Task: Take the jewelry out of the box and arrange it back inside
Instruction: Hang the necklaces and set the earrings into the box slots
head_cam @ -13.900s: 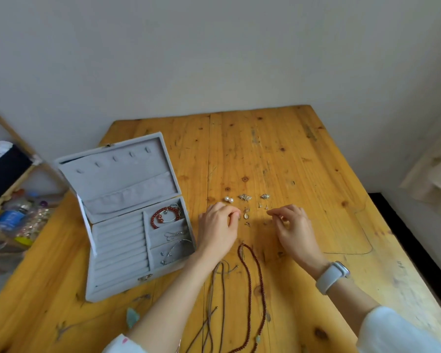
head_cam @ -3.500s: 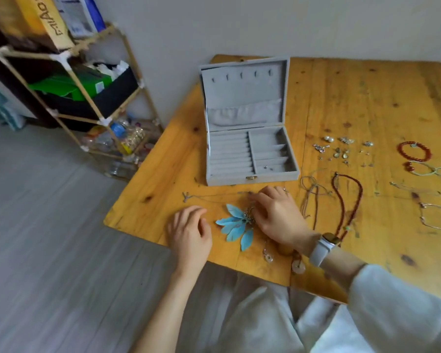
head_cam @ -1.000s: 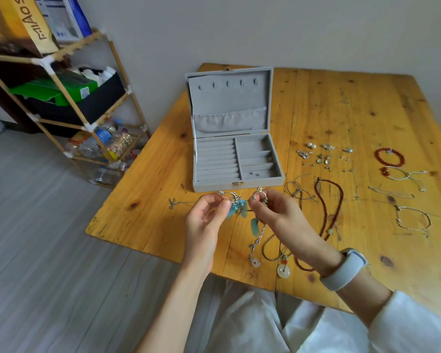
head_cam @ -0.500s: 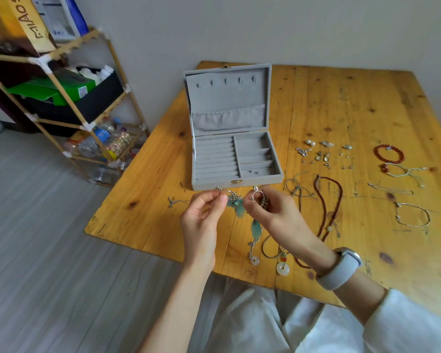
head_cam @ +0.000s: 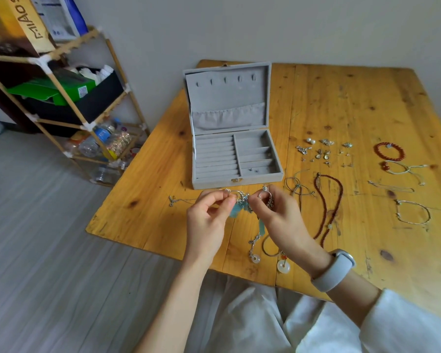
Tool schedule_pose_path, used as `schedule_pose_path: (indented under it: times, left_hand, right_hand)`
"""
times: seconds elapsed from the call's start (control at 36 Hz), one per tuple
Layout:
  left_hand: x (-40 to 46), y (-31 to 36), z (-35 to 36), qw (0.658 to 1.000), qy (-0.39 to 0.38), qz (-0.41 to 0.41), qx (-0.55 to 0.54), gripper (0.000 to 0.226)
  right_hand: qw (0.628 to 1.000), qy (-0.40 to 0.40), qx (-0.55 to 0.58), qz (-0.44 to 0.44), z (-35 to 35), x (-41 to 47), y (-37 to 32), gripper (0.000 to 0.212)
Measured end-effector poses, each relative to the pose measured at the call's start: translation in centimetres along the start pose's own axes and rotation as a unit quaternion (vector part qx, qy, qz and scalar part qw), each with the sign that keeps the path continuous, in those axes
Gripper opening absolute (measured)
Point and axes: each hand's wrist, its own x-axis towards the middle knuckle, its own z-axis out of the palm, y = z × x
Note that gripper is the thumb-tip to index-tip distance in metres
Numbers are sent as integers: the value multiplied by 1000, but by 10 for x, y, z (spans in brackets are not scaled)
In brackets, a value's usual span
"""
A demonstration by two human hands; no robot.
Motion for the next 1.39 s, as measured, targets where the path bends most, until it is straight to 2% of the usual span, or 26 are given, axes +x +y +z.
schedule_pose_path:
  times: [0.08,0.17,0.22,0.31,0.42,0.5,0.56,0.64,0.75,0.97,1.08,1.22,1.39]
  left_hand:
    - [0,0,3,998,0,35,52,18]
    - [-2,0,7,998,12,40,51,17]
    - [-2,-1,8,997,29,46,51,19]
    - [-3,-2,10,995,8,58,77,12]
    - [1,-1,9,995,13,64,79,18]
    - [3,0,9,993,-17,75,94,12]
    - [7,3,8,997,-3,42,63,16]
    - [15,8,5,996,32,-68,-57,15]
    - [24,6,0,971,51,-162,-166,6]
    - [41,17,-4,958,23,-145,-246,10]
    - [49,17,-7,959,4,-147,-243,10]
    - [62,22,-7,959,-2,-153,-238,21]
    - [74,23,-5,972,-1,-131,-197,12]
  right_hand:
    - [999,22,26,17,1,0,3,21]
    - [996,30,63,57,5,-2,7,20]
    - [997,26,52,47,6,-3,7,20]
    - [996,49,62,43,4,-1,7,20]
    - [998,41,42,37,5,2,7,22]
    - [994,85,53,46,1,8,8,25]
    - [996,68,47,45,-1,11,6,23]
    - [999,2,33,17,-1,12,1,17]
    - [999,2,39,12,-1,23,-7,25]
    - [997,13,72,16,4,41,-14,22]
    - [994,-11,102,30,4,48,-17,24]
    - [993,-71,94,16,3,58,-22,12]
    - [998,-41,40,0,10,69,-28,12]
